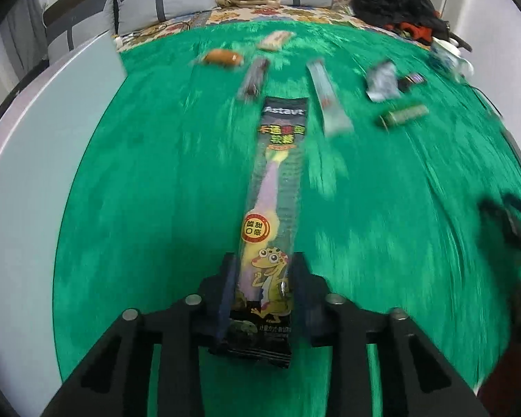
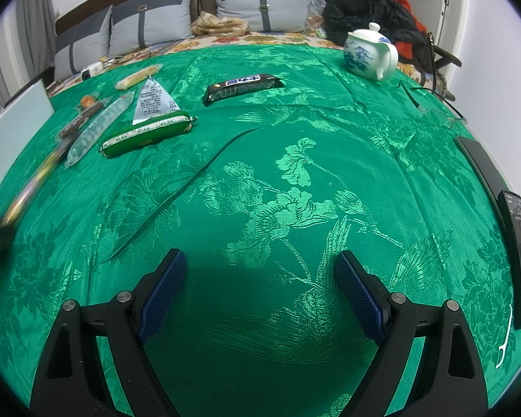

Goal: Organize snacks
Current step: 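Lower the left tool onto the Astavt candy pack and close it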

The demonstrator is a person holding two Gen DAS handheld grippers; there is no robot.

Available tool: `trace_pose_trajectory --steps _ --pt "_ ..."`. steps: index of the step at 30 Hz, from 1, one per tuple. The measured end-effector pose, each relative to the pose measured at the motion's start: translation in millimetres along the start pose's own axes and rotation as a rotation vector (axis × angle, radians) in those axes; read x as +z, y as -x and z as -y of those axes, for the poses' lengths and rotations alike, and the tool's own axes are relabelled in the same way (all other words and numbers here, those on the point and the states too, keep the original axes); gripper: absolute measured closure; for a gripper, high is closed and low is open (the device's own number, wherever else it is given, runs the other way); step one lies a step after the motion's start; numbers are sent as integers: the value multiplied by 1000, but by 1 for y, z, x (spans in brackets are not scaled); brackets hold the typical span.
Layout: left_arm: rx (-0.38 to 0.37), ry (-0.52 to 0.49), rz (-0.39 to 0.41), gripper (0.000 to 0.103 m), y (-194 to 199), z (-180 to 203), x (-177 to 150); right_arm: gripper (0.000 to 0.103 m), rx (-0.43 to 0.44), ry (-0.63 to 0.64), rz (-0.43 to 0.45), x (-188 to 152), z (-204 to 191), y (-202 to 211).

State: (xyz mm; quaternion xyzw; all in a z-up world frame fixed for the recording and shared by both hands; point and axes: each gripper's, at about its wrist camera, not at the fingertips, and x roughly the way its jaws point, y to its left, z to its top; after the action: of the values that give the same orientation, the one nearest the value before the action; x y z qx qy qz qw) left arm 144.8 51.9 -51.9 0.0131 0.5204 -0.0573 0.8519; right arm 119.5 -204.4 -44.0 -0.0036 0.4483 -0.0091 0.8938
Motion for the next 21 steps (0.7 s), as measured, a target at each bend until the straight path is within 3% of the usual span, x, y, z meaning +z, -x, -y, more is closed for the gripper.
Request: trace_pose_trajectory --steps 1,2,3,6,9,13,18,21 --pt "-17 0 0 46 5 1 -8 12 0 0 0 0 0 0" --pt "-30 -6 6 28 9 1 -13 12 0 0 0 0 0 0" --pt "-31 -19 18 18 12 4 -16 12 0 0 0 0 0 0" --pt "30 -84 59 18 10 15 -6 12 0 0 0 0 0 0" --pt "62 -81 61 18 -6 19 16 12 0 0 0 0 0 0" --pt "74 6 47 16 -27 6 33 12 1 0 0 0 0 0" --pt "110 166 78 16 -27 -31 30 12 0 1 0 0 0 0" --pt "132 187 96 16 -25 -45 25 12 0 1 0 0 0 0"
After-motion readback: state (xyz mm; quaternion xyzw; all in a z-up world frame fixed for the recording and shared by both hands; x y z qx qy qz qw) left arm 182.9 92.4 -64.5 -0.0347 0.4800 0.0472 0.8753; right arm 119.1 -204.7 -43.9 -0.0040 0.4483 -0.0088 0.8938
